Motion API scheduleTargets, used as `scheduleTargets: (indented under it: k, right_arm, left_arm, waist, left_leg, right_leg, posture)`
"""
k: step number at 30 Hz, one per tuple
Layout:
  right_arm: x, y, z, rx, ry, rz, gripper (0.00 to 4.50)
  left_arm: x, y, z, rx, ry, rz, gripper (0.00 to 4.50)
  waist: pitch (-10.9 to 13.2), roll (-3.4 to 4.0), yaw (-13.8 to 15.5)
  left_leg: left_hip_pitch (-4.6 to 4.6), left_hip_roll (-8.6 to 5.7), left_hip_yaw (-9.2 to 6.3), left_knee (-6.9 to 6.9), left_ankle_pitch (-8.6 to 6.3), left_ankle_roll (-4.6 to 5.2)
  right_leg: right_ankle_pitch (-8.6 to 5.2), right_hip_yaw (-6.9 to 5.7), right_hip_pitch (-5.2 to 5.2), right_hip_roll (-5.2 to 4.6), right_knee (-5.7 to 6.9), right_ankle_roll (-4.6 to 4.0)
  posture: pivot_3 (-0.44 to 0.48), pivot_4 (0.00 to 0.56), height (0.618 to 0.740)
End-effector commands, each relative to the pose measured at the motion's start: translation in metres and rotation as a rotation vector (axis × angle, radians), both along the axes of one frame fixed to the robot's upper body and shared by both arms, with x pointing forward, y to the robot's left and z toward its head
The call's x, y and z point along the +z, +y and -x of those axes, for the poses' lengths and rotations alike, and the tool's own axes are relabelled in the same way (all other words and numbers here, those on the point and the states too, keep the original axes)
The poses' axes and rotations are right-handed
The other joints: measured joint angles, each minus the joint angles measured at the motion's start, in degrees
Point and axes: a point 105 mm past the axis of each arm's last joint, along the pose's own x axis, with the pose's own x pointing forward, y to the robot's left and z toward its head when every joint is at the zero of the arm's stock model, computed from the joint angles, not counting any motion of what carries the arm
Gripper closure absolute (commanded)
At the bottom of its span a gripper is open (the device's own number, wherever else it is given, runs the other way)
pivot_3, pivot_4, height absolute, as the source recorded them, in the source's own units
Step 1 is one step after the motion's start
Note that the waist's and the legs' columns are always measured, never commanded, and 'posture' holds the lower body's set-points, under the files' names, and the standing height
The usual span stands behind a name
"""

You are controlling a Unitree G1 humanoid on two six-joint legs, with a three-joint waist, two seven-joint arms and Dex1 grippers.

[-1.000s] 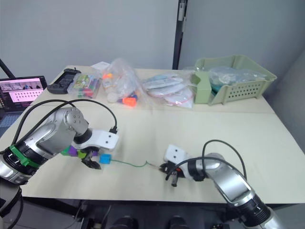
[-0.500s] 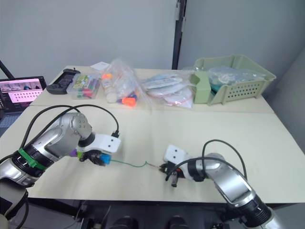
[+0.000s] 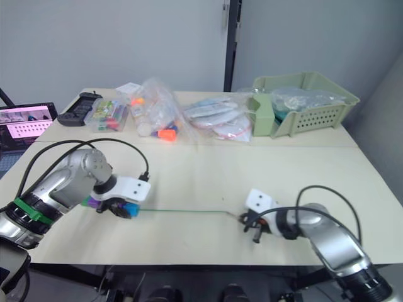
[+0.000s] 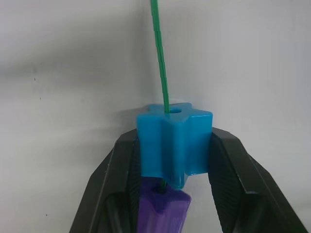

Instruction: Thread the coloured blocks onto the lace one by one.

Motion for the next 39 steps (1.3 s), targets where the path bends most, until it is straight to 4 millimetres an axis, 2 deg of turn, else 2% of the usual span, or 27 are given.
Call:
scheduleTargets:
  k: [1,5,8,12,20,24,33,39]
  right_arm:
    - [0.012,-0.019,-0.004,-0.051,-0.055,0.019,4.5]
    - [0.011,-0.022,0.0,-0.056,-0.051,0.027,4.5]
    - [0.011,-0.016,0.001,-0.045,-0.049,0.014,4.5]
    - [0.01,-0.013,0.001,-0.031,-0.048,0.015,4.5]
    - [0.009,-0.017,-0.002,-0.033,-0.048,0.033,4.5]
    - [0.009,-0.016,-0.005,-0.029,-0.053,0.035,4.5]
    - [0.005,-0.01,-0.008,-0.015,-0.048,0.024,4.5]
    - [0.004,-0.029,-0.009,-0.071,-0.045,0.066,4.5]
  left_arm:
    - [-0.004,0.036,-0.001,0.113,-0.004,-0.068,3.11]
    - [-0.004,0.053,-0.001,0.154,-0.01,-0.089,3.11]
    - [-0.003,0.06,-0.001,0.177,-0.013,-0.094,3.11]
    - [-0.002,0.08,0.004,0.199,-0.013,-0.133,3.11]
    - [0.0,0.1,0.008,0.235,-0.02,-0.155,3.11]
    - [-0.002,0.099,0.005,0.243,-0.034,-0.141,3.11]
    - [-0.007,0.082,-0.003,0.245,-0.059,-0.053,3.11]
    - [-0.008,0.089,-0.006,0.256,-0.075,-0.078,3.11]
  waist:
    - [0.0,0.0,-0.2]
    - [0.0,0.02,-0.9]
    - [0.0,0.04,-1.1]
    - [0.0,0.04,-1.3]
    - [0.0,0.04,-1.2]
    - [0.0,0.05,-1.1]
    - [-0.2,0.3,-0.3]
    - [-0.2,0.4,0.3]
  left_leg:
    - [0.02,0.01,0.0,0.0,0.0,0.0]
    - [0.08,0.07,0.01,-0.03,0.0,0.0]
    - [0.16,0.1,0.03,-0.09,0.0,0.01]
    - [0.19,0.2,0.05,-0.11,-0.02,0.02]
    - [0.23,0.24,0.2,-0.14,-0.03,0.04]
    - [0.24,0.24,0.21,-0.14,-0.03,0.04]
    - [0.25,0.1,0.2,-0.09,-0.03,0.04]
    - [0.27,0.07,0.21,-0.07,-0.03,0.04]
  right_leg:
    - [0.0,0.0,0.02,0.01,0.0,0.0]
    - [0.0,0.01,0.04,0.06,0.02,0.0]
    - [0.0,0.03,0.06,0.06,0.02,0.0]
    - [0.0,0.07,0.05,0.14,0.02,-0.01]
    - [0.0,0.1,0.04,0.15,0.0,-0.01]
    - [0.0,0.11,0.03,0.16,0.01,-0.02]
    - [0.0,0.11,0.13,0.04,0.0,-0.01]
    - [0.0,0.11,0.16,0.02,0.0,-0.01]
  posture:
    - [0.0,0.15,0.74]
    - [0.0,0.15,0.74]
    - [0.0,0.15,0.74]
    - [0.0,0.15,0.74]
    - [0.0,0.15,0.74]
    - [0.0,0.15,0.74]
    - [0.0,0.15,0.74]
    - [0.0,0.15,0.74]
